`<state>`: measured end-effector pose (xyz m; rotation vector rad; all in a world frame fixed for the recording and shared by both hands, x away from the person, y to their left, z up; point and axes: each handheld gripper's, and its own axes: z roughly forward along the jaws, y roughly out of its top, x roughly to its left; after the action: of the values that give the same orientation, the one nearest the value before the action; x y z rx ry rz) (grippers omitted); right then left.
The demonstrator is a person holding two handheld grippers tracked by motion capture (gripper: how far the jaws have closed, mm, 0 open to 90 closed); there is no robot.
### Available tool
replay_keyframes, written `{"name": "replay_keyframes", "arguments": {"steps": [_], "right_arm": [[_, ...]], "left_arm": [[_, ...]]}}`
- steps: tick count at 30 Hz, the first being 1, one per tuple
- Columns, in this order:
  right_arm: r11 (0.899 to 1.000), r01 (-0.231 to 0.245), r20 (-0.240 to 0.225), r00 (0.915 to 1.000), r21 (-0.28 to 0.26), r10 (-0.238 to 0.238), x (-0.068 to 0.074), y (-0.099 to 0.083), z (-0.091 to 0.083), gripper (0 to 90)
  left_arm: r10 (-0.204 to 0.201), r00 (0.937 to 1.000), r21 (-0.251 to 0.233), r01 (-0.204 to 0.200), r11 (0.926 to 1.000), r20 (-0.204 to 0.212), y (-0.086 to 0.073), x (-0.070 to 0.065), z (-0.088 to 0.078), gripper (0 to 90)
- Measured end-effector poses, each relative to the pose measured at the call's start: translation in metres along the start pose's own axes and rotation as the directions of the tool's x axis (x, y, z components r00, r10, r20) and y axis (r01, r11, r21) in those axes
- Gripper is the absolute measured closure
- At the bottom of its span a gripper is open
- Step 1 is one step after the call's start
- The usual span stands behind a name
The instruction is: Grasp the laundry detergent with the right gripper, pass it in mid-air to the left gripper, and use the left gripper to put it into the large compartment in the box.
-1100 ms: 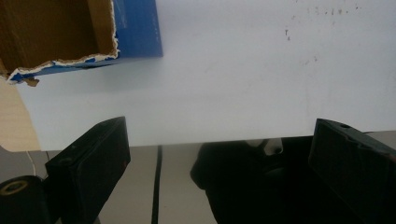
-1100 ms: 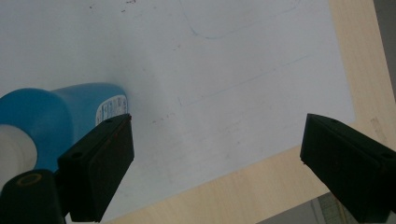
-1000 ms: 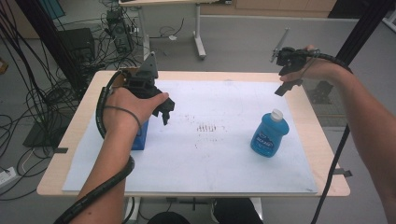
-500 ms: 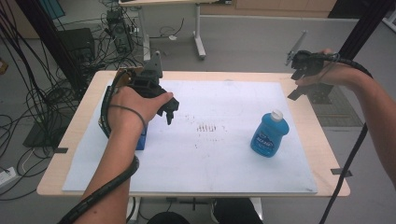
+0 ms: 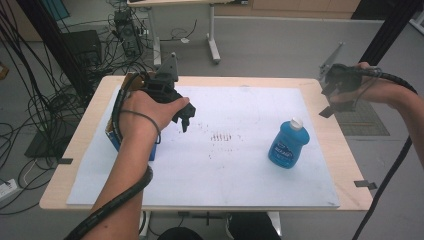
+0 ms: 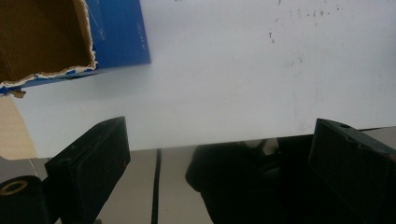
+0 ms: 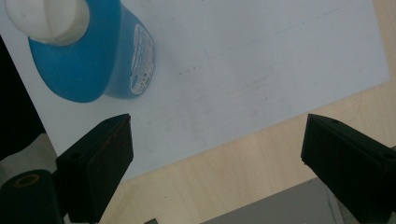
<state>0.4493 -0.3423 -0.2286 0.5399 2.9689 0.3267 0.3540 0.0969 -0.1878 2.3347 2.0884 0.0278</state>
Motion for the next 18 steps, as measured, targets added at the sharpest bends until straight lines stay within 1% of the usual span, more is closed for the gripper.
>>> {"name": "replay_keyframes", "arguments": {"steps": [4,6,8,12,14,16,18], "right_arm": [[0.999,-0.007,-0.012,0.9999,-0.036,0.007,0.009,-0.014,0.001,8.7],[0.999,-0.007,-0.011,0.9999,-0.038,0.007,0.011,-0.017,0.002,8.7],[0.999,-0.015,-0.014,0.9998,-0.043,0.014,0.017,-0.024,0.005,8.7],[0.997,-0.011,-0.023,0.9997,-0.071,0.009,0.025,-0.034,0.010,8.6],[0.997,-0.011,-0.025,0.9996,-0.072,0.009,0.027,-0.036,0.011,8.6],[0.997,-0.012,-0.026,0.9996,-0.072,0.011,0.031,-0.041,0.014,8.5],[0.997,-0.012,-0.029,0.9995,-0.083,0.009,0.036,-0.047,0.015,8.4]], "left_arm": [[-0.002,1.0000,-0.002,0.002,1.0000,0.002,0.000,0.000,0.000,5.7],[-0.002,1.0000,-0.001,0.002,1.0000,-0.001,0.000,0.000,0.000,5.7],[0.001,1.0000,0.002,-0.001,1.0000,-0.004,0.000,0.000,0.000,5.7],[0.003,1.0000,-0.002,-0.003,1.0000,-0.005,-0.001,-0.001,0.000,5.7],[0.004,1.0000,0.000,-0.004,1.0000,-0.006,-0.001,-0.001,0.000,5.7],[0.007,1.0000,0.002,-0.007,1.0000,-0.006,-0.001,-0.001,0.000,5.7],[0.006,1.0000,-0.001,-0.006,1.0000,-0.004,-0.002,-0.001,0.000,5.7]]}}
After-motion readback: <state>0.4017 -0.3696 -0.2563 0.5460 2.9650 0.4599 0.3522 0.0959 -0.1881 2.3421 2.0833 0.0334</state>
